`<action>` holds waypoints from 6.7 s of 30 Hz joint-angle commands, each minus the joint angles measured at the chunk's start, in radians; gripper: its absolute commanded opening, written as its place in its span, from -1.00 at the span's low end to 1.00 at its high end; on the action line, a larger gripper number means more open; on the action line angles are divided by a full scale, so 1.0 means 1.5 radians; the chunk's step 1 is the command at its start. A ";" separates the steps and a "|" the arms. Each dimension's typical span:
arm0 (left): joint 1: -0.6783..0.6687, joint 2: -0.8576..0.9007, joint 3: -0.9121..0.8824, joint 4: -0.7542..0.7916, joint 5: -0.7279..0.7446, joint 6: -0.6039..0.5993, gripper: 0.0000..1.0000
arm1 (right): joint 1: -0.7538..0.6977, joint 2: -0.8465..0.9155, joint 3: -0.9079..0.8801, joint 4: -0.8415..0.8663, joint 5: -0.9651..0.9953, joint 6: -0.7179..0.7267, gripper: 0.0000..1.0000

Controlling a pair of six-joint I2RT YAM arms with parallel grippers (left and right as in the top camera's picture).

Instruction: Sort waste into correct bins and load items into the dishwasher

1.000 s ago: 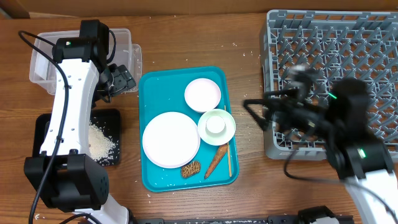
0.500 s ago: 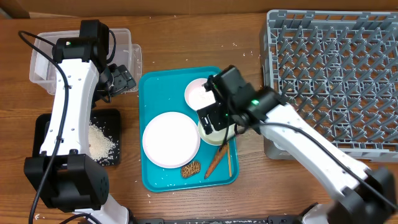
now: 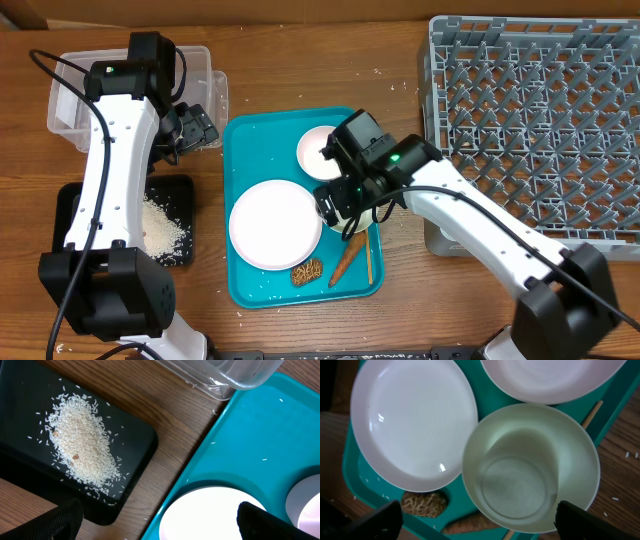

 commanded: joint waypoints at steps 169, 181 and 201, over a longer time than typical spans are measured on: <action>-0.001 -0.003 -0.004 0.000 -0.009 -0.011 1.00 | 0.036 0.477 0.538 -0.077 0.146 0.159 0.04; -0.001 -0.003 -0.004 0.000 -0.009 -0.011 1.00 | 0.034 0.468 0.594 -0.117 0.146 0.164 -0.80; -0.001 -0.003 -0.004 0.000 -0.009 -0.011 1.00 | -0.212 0.441 1.056 -0.408 0.004 0.104 -0.93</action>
